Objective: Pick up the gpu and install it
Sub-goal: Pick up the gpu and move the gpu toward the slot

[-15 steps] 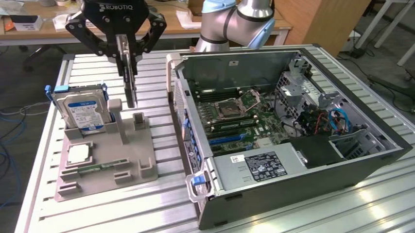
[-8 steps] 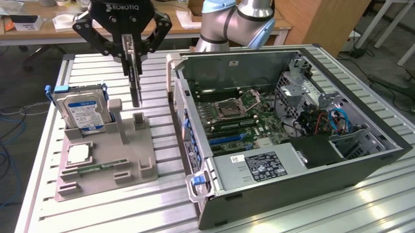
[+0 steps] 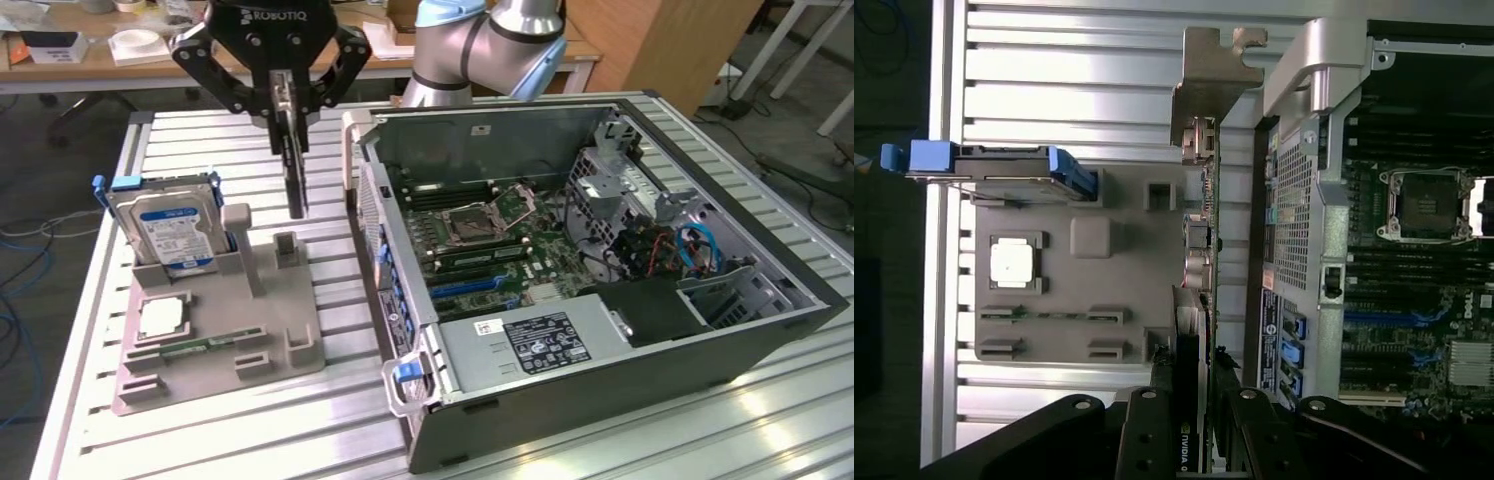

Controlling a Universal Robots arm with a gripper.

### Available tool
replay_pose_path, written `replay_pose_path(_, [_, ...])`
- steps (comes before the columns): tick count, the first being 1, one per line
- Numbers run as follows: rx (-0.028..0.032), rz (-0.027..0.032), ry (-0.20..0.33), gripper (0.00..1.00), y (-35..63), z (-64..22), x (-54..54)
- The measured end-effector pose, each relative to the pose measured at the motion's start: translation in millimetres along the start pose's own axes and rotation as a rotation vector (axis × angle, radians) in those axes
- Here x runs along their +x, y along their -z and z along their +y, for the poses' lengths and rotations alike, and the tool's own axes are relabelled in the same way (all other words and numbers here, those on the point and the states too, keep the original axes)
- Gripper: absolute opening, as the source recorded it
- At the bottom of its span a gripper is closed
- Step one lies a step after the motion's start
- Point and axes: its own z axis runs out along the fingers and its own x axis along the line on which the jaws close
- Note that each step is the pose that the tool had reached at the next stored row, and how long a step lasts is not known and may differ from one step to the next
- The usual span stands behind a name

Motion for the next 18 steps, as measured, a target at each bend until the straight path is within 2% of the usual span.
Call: replay_pose_path(18, [-0.0002,0.0003,0.003,0.26,0.0,-0.4,-23.6])
